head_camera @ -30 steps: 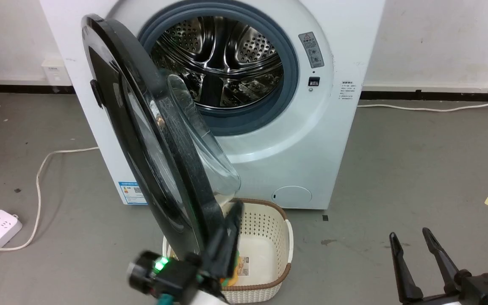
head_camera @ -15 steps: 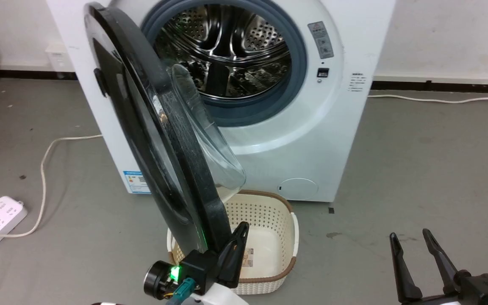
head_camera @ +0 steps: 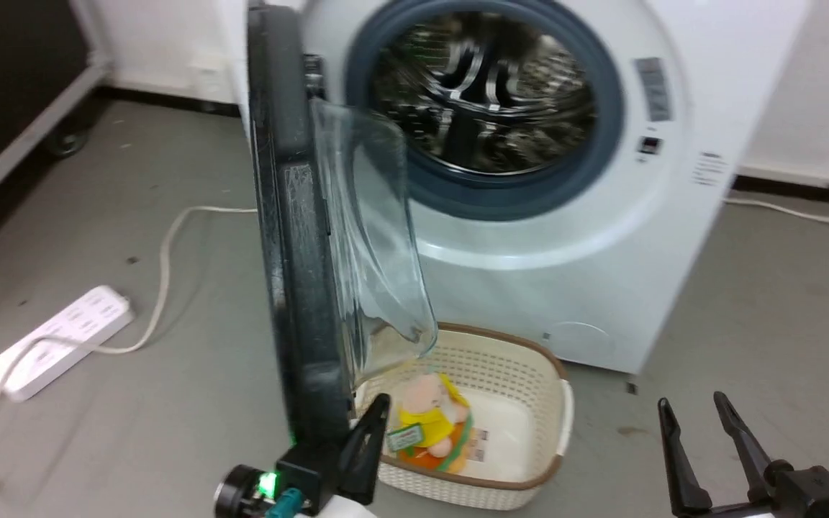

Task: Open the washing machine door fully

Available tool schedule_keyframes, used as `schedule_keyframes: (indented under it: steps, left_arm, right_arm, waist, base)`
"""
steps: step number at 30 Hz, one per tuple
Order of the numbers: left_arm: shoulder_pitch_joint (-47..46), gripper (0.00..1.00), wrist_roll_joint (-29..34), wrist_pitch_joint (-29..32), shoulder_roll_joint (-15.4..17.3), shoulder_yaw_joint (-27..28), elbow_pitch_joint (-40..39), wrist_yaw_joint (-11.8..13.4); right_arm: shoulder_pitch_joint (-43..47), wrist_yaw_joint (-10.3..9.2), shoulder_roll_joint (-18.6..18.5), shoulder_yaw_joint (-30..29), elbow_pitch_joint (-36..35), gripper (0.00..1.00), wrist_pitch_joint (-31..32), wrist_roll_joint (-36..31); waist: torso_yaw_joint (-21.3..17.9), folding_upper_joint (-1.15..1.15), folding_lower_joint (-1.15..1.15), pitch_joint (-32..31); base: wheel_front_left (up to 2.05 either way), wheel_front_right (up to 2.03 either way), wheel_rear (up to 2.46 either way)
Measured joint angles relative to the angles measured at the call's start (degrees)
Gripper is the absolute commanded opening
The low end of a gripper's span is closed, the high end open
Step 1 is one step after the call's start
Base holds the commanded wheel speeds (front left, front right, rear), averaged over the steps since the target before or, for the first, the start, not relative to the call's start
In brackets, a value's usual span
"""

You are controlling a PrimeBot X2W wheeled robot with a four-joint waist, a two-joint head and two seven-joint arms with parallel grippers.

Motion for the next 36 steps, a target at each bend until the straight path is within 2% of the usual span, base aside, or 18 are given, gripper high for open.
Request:
schedule_keyframes:
  steps: [10, 16, 27, 36]
  left_arm:
    - [-0.2, 0.0, -0.9, -0.1, 1.1, 2.3, -0.5, 1.1]
    - [-3.1, 0.0, -1.4, 0.2, 4.0, 5.7, -0.5, 2.3]
    - [-10.6, 0.0, -6.0, 1.0, 10.3, 15.5, 3.4, 3.9]
    - [-18.9, 0.0, -9.6, 0.5, 16.2, 22.1, 12.8, 2.1]
  right_arm:
    - [0.0, 0.0, 0.0, 2.1, 0.7, 1.0, 0.0, -0.3]
    - [-0.8, 0.0, 0.0, 3.4, 0.6, 1.0, 0.0, -2.2]
    - [-4.3, 0.0, -3.6, 4.2, 0.3, 1.0, 0.0, -3.1]
    - [-6.5, 0.0, -7.4, 4.1, -0.3, 1.0, 0.0, -3.2]
  waist:
    - [10.3, 0.0, 0.0, -0.2]
    - [14.6, 0.0, -0.01, 1.5]
    - [15.5, 0.0, 0.01, 10.7]
    - [13.9, 0.0, 0.01, 15.8]
  base:
    - [0.0, 0.0, 0.0]
    - [0.0, 0.0, 0.0]
    - [0.0, 0.0, 0.0]
    - [0.0, 0.0, 0.0]
